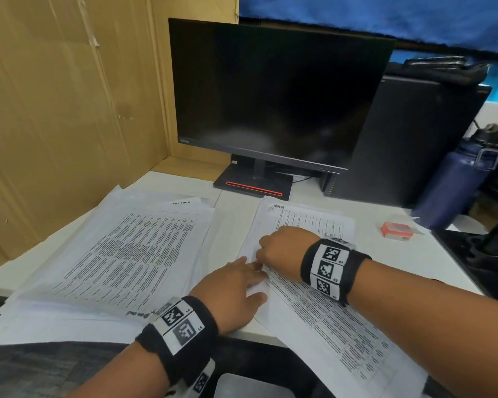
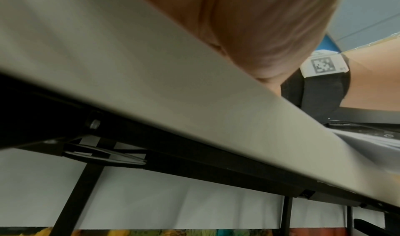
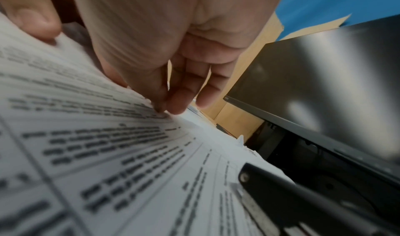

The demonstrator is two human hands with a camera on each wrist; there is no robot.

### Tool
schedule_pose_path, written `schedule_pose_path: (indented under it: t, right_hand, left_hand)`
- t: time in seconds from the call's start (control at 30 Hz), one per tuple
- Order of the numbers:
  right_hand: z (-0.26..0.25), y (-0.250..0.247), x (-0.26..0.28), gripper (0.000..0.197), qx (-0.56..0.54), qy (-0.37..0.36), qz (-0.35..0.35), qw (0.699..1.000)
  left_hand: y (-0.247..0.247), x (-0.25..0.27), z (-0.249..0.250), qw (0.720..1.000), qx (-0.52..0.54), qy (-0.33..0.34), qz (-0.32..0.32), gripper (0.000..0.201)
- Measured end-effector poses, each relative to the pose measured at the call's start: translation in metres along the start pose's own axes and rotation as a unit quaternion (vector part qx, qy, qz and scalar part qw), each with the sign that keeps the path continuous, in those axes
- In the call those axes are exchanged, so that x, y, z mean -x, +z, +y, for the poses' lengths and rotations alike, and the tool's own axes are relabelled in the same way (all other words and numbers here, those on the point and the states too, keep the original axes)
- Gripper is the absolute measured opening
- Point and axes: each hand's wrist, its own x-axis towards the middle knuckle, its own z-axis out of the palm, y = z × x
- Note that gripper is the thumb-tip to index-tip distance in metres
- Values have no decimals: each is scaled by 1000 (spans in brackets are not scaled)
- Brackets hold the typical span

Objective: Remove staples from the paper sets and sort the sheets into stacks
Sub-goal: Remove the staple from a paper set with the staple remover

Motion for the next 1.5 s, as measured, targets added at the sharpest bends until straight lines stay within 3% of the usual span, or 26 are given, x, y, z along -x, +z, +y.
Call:
schedule_pose_path:
  t: [0.17,0.3,0.4,0.47,0.57,0.67,0.77,0.83,1.0,1.1,1.17,1.37,1.43,1.5]
  right_hand:
    - [-5,-5,-6,21,5,28,-38,999]
    - [-5,-4,-16,18,-122,124,-66,982]
    - [-2,-12,-7,4,-249,182,-1,951]
    - [-6,-22,9,8,-339,204,74,915]
    - [-34,-39,51,19,-403,158,153,888]
    - [-84,-38,102,14,-393,90,157,901]
    - [-126,-16,128,14,-398,51,61,914]
    - [-140,1,127,16,-382,25,23,923]
    - [-144,30,102,25,-226,41,-55,972]
    - [-145,39,94,19,-163,-12,-106,981]
    - [-145,40,91,20,-121,-22,-98,988]
    - [-145,51,90,43,-155,10,-112,982]
    - [-148,51,95,35,-202,8,-81,976]
    - [-147,45,105,19,-262,-2,1,965]
  left_hand:
    - [1,1,-1,1000,1,-2,3,55]
    - [2,0,-1,1000,3,-5,-3,56]
    - [2,1,-1,1000,2,3,-2,55]
    - [-1,3,1,1000,4,12,1,52]
    - [-5,6,4,1000,27,-1,4,40]
    - [-2,3,0,1000,-11,8,-13,46]
    - [-1,3,0,1000,-6,7,-22,56]
    - [-1,4,1,1000,-9,8,-18,56]
    - [0,5,0,1000,-1,1,-12,56]
    - [1,6,1,1000,5,-2,-9,56]
    - [2,6,1,1000,5,-3,-6,56]
    - [3,5,-1,1000,6,-1,-3,55]
    - [3,5,-1,1000,5,2,1,55]
    - [5,4,-2,1000,8,7,5,56]
